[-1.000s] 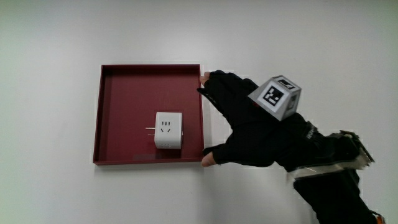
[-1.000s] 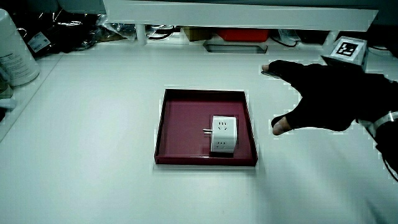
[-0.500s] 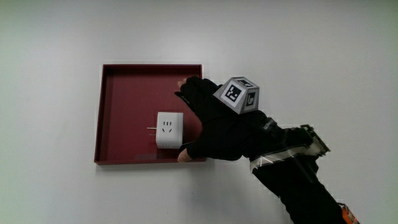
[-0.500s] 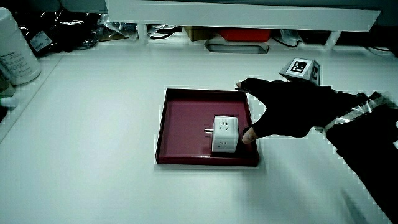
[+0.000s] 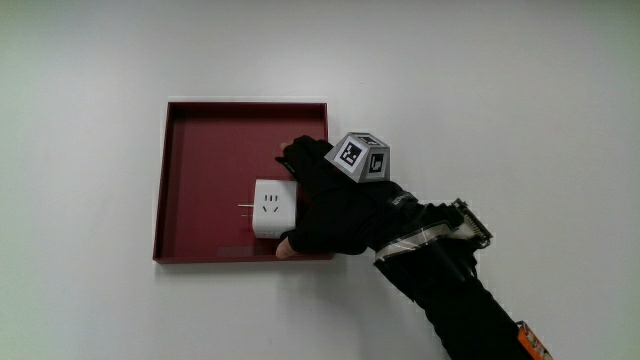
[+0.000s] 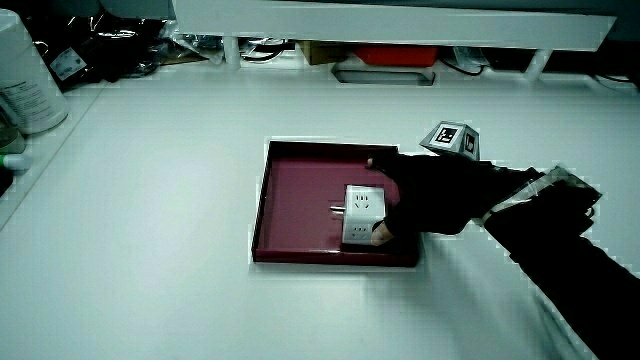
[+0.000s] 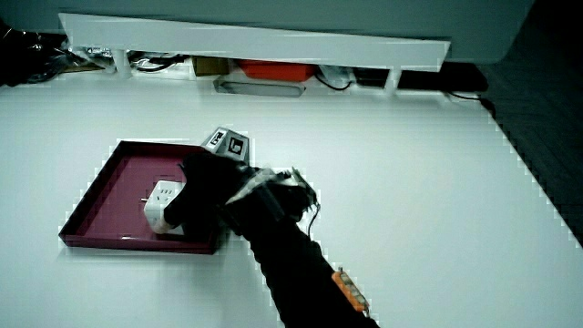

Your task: Pick socket

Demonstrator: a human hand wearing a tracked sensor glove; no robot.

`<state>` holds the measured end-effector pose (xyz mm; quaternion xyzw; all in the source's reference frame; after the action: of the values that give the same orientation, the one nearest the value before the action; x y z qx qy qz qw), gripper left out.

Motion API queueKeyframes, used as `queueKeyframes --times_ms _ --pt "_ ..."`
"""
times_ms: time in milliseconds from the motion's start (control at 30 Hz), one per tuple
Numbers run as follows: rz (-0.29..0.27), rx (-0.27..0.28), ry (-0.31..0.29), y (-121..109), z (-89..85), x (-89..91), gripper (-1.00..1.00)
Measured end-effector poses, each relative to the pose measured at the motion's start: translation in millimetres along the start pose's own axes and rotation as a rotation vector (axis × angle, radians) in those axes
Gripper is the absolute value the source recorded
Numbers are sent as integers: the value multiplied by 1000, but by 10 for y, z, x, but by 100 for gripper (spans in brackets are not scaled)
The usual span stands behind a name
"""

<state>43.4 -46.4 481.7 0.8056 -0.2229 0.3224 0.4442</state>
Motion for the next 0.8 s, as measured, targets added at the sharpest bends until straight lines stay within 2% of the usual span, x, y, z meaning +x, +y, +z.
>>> queueKeyframes --times_ms 100,400,467,533,600,800 --pt "-24 -4 -1 67 -64 49 0" --pt "-25 -6 -17 157 -172 75 0" --pt "-24 12 -18 152 -175 73 0" --pt "-19 5 -7 157 -184 87 0" --pt "-23 28 -10 142 -180 74 0" --pt "-10 61 -4 149 -202 92 35"
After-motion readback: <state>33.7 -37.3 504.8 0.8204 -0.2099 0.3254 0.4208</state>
